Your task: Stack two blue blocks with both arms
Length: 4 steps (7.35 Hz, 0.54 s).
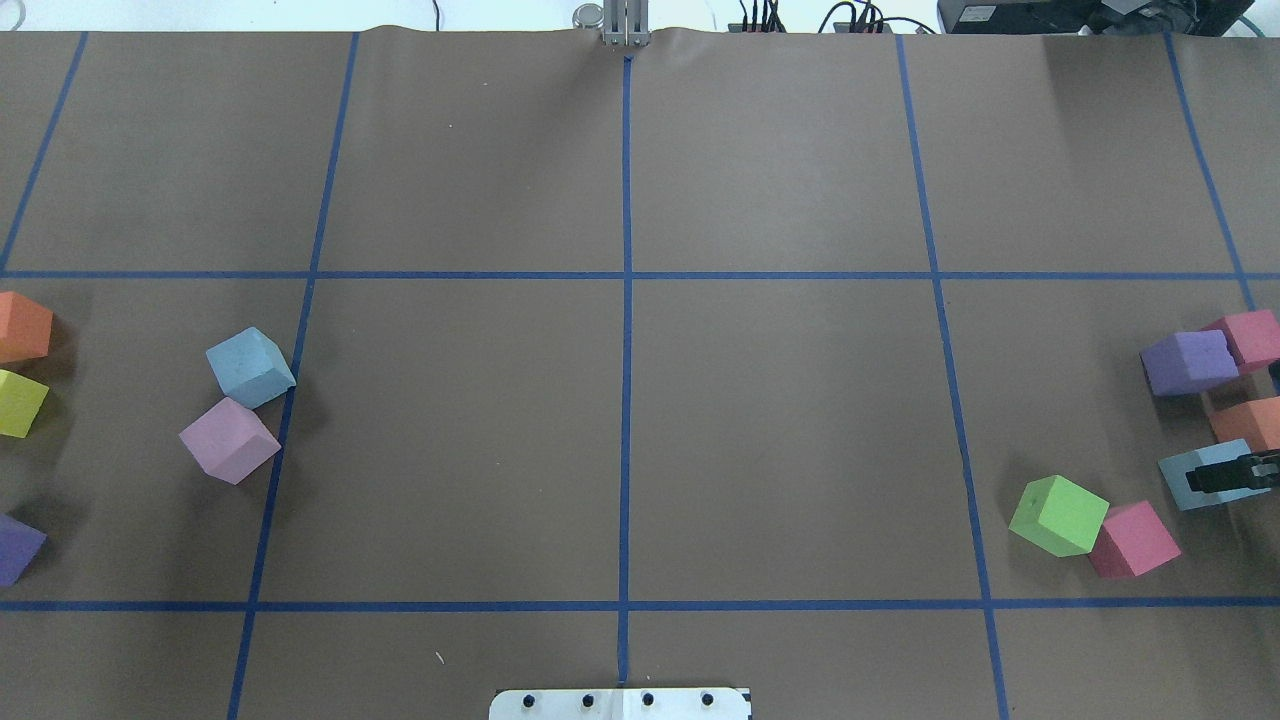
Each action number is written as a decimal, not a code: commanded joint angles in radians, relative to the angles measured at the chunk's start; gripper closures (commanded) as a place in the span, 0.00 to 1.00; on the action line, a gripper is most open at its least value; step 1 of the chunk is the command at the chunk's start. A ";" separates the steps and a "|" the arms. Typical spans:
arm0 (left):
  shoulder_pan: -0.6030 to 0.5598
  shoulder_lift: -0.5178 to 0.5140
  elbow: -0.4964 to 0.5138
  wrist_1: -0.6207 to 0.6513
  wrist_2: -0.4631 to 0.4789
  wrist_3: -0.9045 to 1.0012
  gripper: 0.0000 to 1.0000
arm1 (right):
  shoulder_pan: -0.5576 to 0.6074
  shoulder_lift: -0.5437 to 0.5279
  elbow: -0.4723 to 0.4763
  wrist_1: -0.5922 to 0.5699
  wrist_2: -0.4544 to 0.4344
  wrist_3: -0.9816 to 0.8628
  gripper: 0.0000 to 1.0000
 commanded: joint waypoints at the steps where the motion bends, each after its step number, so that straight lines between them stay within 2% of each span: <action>1: 0.000 0.000 0.000 0.000 0.000 0.001 0.02 | -0.029 0.013 -0.032 0.001 0.000 -0.003 0.09; 2: 0.000 -0.001 0.000 0.000 0.000 0.001 0.02 | -0.039 0.013 -0.032 0.001 0.000 -0.003 0.24; 3: 0.000 -0.001 0.000 0.000 0.000 0.001 0.02 | -0.044 0.014 -0.034 0.001 0.000 -0.006 0.48; 4: 0.000 -0.001 0.000 0.000 0.000 0.001 0.02 | -0.043 0.016 -0.029 0.001 0.001 -0.011 0.76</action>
